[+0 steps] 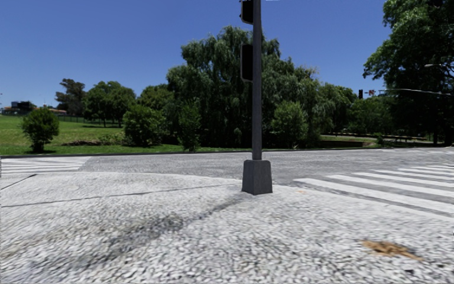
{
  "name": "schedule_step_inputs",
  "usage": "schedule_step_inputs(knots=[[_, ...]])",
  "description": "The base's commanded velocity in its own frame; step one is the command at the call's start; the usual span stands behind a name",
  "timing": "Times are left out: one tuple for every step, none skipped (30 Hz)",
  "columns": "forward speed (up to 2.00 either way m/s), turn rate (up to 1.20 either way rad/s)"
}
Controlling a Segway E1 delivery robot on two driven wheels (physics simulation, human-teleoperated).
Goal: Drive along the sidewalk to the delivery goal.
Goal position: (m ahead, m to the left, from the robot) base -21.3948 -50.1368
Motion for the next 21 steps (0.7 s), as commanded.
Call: schedule_step_inputs(knots=[[1.96, -0.6], [1.96, -0.6], [1.96, -0.6], [1.96, -0.6], [1.96, -0.6], [1.96, -0.61], [1.96, -0.61], [1.96, -0.66], [1.96, -0.69], [1.96, -0.69], [1.96, -0.69], [1.96, -0.69], [1.96, -0.69], [1.96, -0.69], [1.96, -0.69], [1.96, -0.69], [1.96, -0.69], [1.96, -0.7], [1.96, -0.7], [1.96, -0.7], [1.96, -0.7]])
